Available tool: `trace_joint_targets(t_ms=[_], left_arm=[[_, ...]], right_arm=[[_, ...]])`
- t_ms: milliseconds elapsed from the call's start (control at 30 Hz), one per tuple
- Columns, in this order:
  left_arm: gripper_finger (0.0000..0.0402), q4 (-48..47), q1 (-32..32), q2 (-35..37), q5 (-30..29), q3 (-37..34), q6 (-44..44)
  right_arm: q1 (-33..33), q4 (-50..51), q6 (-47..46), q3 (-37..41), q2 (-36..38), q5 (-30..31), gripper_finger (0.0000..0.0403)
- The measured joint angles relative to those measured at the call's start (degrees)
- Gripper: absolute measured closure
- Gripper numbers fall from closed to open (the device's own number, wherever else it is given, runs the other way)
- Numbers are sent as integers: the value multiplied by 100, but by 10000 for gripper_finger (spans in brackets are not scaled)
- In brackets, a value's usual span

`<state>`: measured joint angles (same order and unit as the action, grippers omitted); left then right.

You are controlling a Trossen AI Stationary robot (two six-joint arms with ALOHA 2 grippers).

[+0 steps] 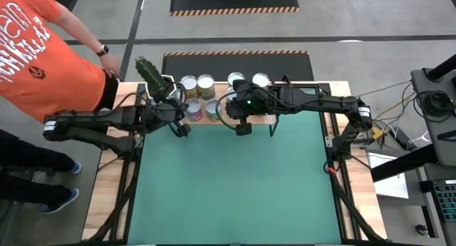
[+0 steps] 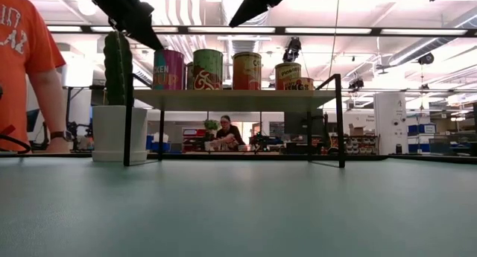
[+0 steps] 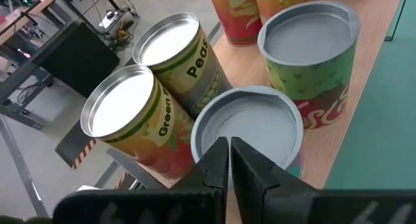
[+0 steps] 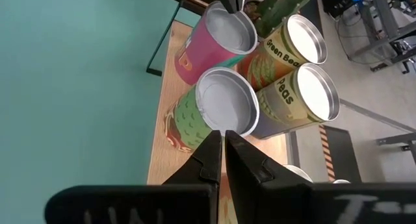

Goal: Pick and place cans onto a shelf
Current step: Adjust the canned goods on the shelf

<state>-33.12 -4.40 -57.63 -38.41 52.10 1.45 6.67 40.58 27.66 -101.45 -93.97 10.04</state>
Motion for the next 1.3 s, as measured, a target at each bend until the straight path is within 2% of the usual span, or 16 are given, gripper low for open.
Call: trace_joint_targets(t_ms=[167, 333, 500, 633, 967, 1300], left_arm=[[401, 122, 0, -13, 132, 216, -141], [401, 79, -193, -141, 1345, 450, -537], [401, -586, -599, -393, 1451, 931, -673], [401, -766, -843, -600, 1845, 1005, -681], [401, -973, -905, -839, 1783, 1023, -596], [401, -1191, -905, -636, 1779, 1018, -541]], right_arm=[[-2, 0, 0, 0, 0, 0, 394], [-1, -4, 2, 0, 0, 0, 394], [-1, -7, 0, 0, 0, 2, 394], [-2, -4, 0, 0, 0, 2, 394], [-2, 2, -20, 0, 0, 2, 394], [-2, 89, -76, 0, 0, 2, 394]])
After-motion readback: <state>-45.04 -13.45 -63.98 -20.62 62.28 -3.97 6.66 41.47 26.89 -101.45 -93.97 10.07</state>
